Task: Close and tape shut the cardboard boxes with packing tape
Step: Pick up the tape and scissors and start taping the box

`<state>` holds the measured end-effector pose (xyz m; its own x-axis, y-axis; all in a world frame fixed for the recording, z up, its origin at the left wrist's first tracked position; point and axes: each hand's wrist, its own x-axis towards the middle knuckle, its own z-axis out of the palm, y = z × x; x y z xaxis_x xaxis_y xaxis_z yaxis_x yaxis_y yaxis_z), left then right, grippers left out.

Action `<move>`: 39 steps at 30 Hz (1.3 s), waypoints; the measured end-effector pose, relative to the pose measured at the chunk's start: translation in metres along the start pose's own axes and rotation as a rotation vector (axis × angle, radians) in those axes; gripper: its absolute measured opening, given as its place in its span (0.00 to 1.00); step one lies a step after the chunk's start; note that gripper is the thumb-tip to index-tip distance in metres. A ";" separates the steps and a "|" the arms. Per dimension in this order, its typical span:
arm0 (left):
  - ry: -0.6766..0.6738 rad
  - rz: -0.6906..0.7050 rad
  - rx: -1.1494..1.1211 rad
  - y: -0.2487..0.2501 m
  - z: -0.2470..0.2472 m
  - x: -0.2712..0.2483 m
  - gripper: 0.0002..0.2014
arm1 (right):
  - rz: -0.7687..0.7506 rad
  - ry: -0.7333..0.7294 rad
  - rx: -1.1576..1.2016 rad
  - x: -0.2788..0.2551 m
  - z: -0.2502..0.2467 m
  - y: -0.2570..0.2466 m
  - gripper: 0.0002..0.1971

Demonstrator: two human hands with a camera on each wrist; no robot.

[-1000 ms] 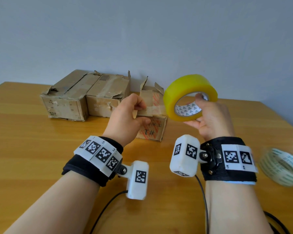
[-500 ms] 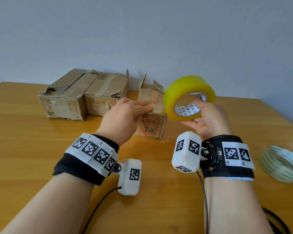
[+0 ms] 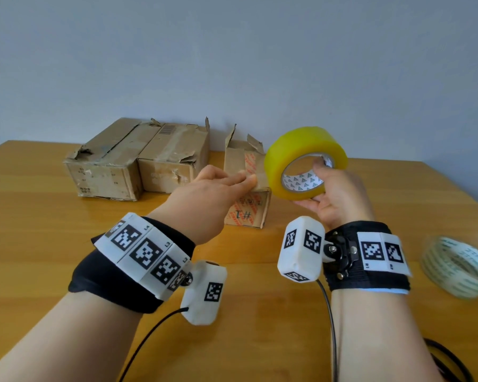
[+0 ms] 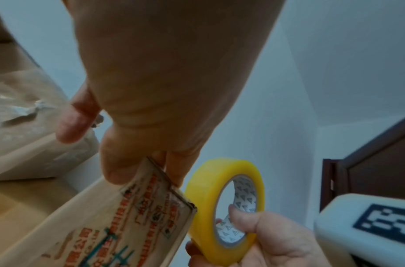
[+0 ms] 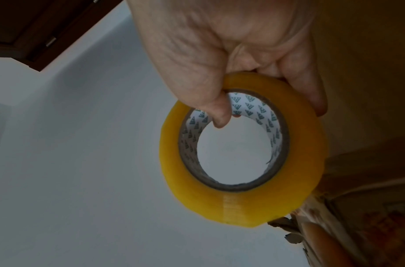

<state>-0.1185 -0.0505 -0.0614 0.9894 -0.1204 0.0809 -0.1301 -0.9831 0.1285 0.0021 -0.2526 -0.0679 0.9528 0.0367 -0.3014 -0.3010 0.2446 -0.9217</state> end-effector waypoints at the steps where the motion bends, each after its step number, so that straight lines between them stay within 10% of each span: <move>1: -0.010 -0.001 0.037 0.003 -0.004 0.001 0.46 | -0.002 -0.002 -0.003 -0.001 0.000 0.000 0.09; 8: -0.072 -0.052 0.036 0.006 -0.011 0.005 0.38 | 0.000 0.015 -0.002 0.001 -0.003 0.003 0.19; 39: -0.153 0.012 0.024 0.028 -0.012 0.013 0.35 | -0.021 0.003 -0.152 -0.005 -0.018 0.006 0.11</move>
<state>-0.1102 -0.0778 -0.0452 0.9863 -0.1495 -0.0701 -0.1418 -0.9843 0.1048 -0.0054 -0.2683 -0.0765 0.9590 0.0301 -0.2818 -0.2834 0.0953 -0.9543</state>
